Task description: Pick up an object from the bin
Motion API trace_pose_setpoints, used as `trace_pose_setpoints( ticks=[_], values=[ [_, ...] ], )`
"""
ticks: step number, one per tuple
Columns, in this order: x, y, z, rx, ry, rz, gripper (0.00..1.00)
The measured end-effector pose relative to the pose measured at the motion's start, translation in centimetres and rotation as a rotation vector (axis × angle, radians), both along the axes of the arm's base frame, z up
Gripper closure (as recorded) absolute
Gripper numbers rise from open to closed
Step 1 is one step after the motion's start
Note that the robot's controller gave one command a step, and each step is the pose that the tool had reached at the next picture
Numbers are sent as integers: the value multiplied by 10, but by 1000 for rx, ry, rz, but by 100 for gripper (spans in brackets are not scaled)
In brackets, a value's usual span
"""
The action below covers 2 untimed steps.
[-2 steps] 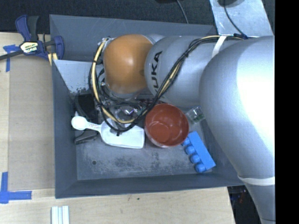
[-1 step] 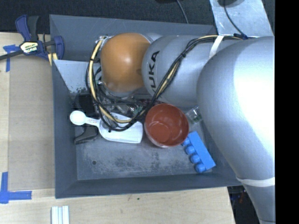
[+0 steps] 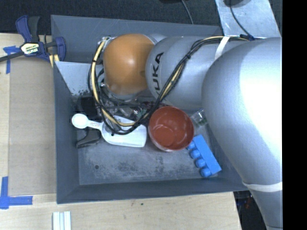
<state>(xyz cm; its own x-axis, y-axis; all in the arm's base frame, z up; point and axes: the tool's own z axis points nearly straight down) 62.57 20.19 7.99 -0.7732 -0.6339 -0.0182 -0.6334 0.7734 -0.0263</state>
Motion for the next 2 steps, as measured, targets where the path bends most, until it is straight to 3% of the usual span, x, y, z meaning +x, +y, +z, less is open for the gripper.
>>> trace_pose_setpoints(
  ticks=[1, 2],
  values=[
    [-2, -3, 9, -8, 8, -2, 100],
    [-3, -2, 46, -2, 8, -5, 100]
  ],
)
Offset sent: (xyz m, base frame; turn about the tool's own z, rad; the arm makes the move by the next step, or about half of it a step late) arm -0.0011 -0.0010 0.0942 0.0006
